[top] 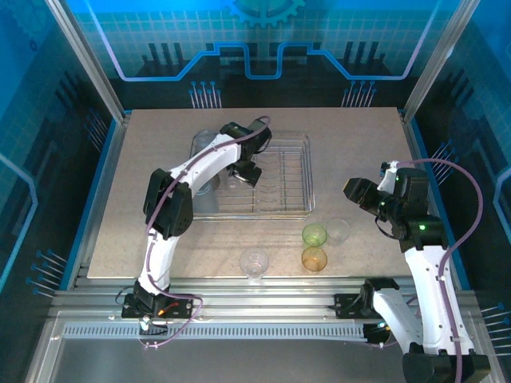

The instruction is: Load the cups into the dish rack

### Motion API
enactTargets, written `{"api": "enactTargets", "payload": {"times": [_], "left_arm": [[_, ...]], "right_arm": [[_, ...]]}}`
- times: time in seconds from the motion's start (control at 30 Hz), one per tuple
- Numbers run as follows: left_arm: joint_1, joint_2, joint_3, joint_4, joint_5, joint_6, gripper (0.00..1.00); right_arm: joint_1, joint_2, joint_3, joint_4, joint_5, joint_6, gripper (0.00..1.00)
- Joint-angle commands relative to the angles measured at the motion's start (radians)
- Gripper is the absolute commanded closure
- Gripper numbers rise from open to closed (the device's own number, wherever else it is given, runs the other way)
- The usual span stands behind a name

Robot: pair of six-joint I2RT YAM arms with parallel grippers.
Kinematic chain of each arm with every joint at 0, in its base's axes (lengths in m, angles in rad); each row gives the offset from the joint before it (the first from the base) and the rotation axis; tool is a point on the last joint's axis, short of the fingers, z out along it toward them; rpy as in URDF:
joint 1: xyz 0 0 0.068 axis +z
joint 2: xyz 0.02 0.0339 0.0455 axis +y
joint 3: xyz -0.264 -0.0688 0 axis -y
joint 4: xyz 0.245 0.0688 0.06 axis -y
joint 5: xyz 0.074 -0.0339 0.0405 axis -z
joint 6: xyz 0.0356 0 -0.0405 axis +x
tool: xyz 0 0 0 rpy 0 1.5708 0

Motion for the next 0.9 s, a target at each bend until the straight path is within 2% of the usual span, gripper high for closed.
{"api": "enactTargets", "payload": {"times": [0.0,0.43,0.67,0.77,0.87], "left_arm": [[-0.04,-0.051,0.027,-0.003,-0.059,0.028,0.01],[-0.084,-0.273,-0.03,0.053,-0.056,-0.024,0.01],[-0.083,-0.487,-0.161,0.158,-0.068,-0.067,0.01],[-0.083,-0.578,-0.223,0.209,-0.04,-0.085,0.01],[-0.083,-0.68,-0.313,0.289,0.008,-0.087,0.01]], "right_arm": [[-0.017,-0.003,0.037,-0.02,-0.023,-0.006,0.44],[-0.017,-0.011,0.115,-0.1,-0.092,-0.042,0.45],[-0.014,0.004,0.125,-0.141,-0.182,-0.075,0.44],[-0.006,0.005,0.103,-0.137,-0.217,-0.067,0.44],[0.043,0.007,0.108,-0.145,-0.218,-0.066,0.44]]}}
